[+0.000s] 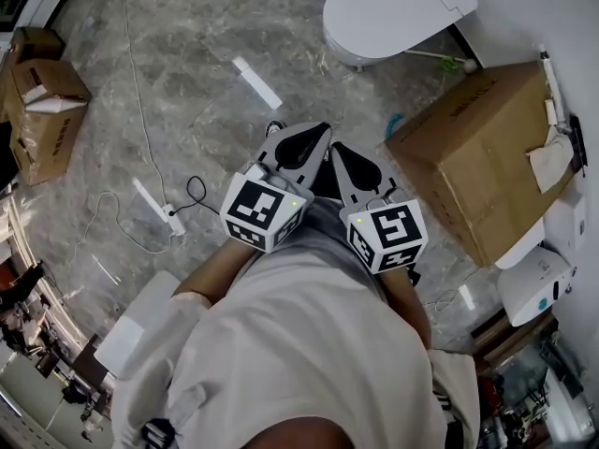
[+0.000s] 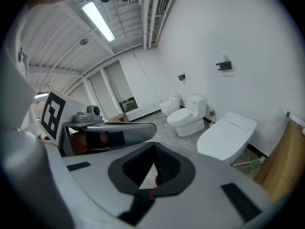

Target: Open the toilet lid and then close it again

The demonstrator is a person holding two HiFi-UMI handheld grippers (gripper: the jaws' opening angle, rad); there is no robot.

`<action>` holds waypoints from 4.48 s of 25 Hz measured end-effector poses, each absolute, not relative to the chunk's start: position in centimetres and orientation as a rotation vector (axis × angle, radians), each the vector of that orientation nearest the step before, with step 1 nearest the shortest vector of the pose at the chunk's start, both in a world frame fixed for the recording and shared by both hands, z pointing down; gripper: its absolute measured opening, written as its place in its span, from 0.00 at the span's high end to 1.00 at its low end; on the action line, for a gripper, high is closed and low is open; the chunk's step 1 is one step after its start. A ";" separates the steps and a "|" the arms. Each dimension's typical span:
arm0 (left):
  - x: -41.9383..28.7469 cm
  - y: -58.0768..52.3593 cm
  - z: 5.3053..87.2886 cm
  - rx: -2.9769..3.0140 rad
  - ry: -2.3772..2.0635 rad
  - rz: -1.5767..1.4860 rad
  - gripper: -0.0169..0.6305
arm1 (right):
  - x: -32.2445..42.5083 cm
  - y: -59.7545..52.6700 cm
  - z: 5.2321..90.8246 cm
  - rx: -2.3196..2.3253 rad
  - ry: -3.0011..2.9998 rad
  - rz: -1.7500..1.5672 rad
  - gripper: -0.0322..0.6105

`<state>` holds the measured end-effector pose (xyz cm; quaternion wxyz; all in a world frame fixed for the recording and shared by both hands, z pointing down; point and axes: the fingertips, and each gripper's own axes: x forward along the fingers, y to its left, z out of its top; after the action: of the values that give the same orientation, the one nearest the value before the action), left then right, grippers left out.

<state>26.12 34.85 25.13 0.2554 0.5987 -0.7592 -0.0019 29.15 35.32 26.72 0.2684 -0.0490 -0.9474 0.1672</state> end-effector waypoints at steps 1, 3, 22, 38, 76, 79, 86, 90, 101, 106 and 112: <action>25.4 34.5 24.9 1.633 -2.062 -0.003 0.96 | 28.6 34.8 26.6 -0.109 -2.558 0.464 0.93; 24.0 33.4 24.7 1.648 -2.062 0.001 0.96 | 27.5 33.2 26.5 -0.045 -2.565 0.488 0.93; 5.7 21.2 28.1 1.865 -1.734 0.119 0.96 | 12.8 21.7 28.9 0.478 -2.465 0.640 0.93; -5.1 14.6 35.1 1.910 -1.451 0.236 0.96 | 2.7 14.0 33.8 0.821 -2.331 0.851 0.93; -10.3 11.7 70.1 1.316 -1.435 0.187 0.96 | 6.1 10.0 52.7 0.731 -2.136 1.097 0.93; -10.3 11.6 71.9 1.288 -1.429 0.165 0.89 | 6.7 10.1 54.1 0.737 -2.109 1.114 0.93; -10.2 11.5 75.8 1.266 -1.371 0.156 0.78 | 6.3 10.6 56.4 0.755 -2.066 1.181 0.93; -10.1 11.3 77.9 1.269 -1.351 0.174 0.76 | 6.4 11.4 57.0 0.757 -2.042 1.216 0.93; -10.9 9.7 79.3 1.287 -1.342 0.158 0.75 | 6.9 11.7 58.2 0.746 -2.003 1.247 0.93; -10.7 9.1 80.1 1.244 -1.342 0.109 0.73 | 7.0 11.1 58.8 0.733 -1.997 1.258 0.93; -10.6 9.0 80.0 1.278 -1.330 0.127 0.72 | 7.1 10.8 59.0 0.727 -1.994 1.257 0.93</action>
<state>-10.63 8.98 79.98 0.6024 0.5517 -0.5742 0.0548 7.09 10.77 58.96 0.3310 0.2781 -0.7628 0.4808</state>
